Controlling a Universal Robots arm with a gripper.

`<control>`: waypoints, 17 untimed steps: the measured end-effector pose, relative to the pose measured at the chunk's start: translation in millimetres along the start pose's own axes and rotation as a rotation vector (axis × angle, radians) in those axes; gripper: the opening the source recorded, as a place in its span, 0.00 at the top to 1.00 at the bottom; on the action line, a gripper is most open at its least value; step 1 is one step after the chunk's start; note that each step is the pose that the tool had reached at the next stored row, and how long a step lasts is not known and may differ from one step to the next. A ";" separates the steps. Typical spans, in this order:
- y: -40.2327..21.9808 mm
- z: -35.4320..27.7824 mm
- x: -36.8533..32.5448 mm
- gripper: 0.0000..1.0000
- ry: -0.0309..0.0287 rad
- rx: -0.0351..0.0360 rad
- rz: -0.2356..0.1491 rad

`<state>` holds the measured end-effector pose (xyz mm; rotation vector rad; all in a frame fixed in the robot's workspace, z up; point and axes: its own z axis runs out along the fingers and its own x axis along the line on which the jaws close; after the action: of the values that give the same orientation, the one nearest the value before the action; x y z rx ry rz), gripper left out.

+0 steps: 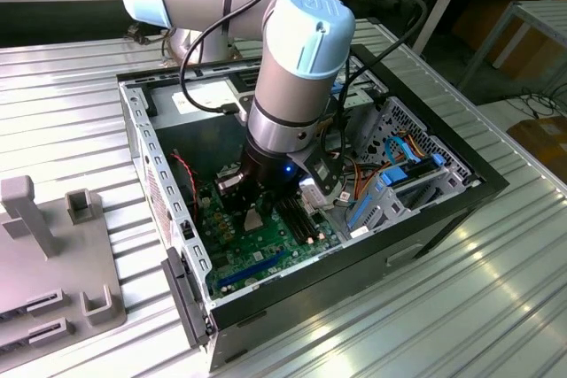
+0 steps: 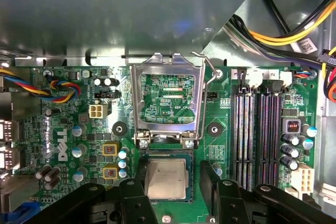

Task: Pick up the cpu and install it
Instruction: 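Place the cpu into insertion slot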

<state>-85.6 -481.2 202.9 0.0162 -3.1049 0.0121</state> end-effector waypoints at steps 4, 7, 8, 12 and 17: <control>0.0 -1.0 0.0 0.49 0.0000 0.0001 0.000; -0.1 -3.1 0.1 0.49 0.0001 0.0001 0.000; 0.0 -3.7 0.2 0.49 0.0001 0.0001 0.000; -0.1 -6.4 0.3 0.49 0.0002 0.0000 0.000; -0.1 -6.7 0.3 0.49 0.0004 0.0000 0.000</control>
<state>-85.6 -481.2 209.5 0.0163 -3.1045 0.0121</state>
